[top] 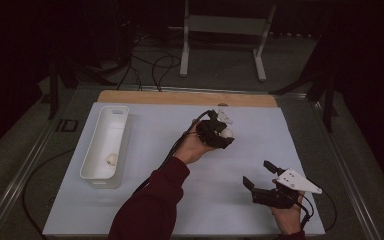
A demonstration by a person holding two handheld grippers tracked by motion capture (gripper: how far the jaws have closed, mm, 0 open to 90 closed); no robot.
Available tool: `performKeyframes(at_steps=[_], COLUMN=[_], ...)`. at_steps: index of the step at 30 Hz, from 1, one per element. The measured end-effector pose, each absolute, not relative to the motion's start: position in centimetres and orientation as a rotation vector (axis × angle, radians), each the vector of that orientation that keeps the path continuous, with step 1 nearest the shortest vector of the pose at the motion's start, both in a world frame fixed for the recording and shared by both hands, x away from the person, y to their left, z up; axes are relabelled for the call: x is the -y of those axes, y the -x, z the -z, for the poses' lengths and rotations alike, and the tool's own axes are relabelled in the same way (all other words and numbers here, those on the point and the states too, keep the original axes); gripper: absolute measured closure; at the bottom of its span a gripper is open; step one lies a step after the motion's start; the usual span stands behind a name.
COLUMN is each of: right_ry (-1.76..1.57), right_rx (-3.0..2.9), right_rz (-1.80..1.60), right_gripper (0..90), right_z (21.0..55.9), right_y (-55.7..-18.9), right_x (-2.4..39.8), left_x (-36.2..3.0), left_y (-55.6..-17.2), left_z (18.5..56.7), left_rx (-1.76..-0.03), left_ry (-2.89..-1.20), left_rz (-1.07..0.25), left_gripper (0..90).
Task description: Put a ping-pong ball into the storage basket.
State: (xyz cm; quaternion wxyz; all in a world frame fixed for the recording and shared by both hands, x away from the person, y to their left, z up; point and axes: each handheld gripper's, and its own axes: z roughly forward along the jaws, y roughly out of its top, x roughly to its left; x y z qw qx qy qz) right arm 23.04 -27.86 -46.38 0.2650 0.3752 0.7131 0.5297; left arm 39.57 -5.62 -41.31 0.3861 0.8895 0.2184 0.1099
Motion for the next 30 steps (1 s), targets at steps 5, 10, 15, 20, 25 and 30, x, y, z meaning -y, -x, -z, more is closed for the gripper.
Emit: performKeyframes(at_steps=[5,10,15,20,25,30], right_ry=[-1.017,-1.017,-1.014,-1.014,-1.012,-1.014], right_rx=[-1.925,-1.926,-1.925,-1.924,-1.922,-1.923], right_rz=[-1.431,-1.429,-1.429,-1.430,-1.434,-1.433], right_gripper=[7.8,7.8,7.8,7.8,7.8,7.8], right_z=[46.4,46.3,46.3,46.3,46.3,46.3], right_y=[-23.0,-23.0,-23.0,-23.0,-23.0,-23.0], right_x=[27.9,27.9,27.9,28.0,28.0,27.9], left_x=[5.4,5.0,4.5,4.1,3.8,3.2], left_y=[-39.5,-39.4,-39.3,-39.2,-39.1,-39.0], left_z=[41.1,40.8,40.6,40.3,40.0,39.7], left_rx=[-0.552,-0.536,-0.534,-0.529,-0.519,-0.518], left_ry=[-2.263,-2.264,-2.258,-2.251,-2.257,-2.252], left_rz=[-0.280,-0.277,-0.275,-0.279,-0.285,-0.292], left_gripper=[51.1,51.2,51.2,51.1,51.1,51.2])
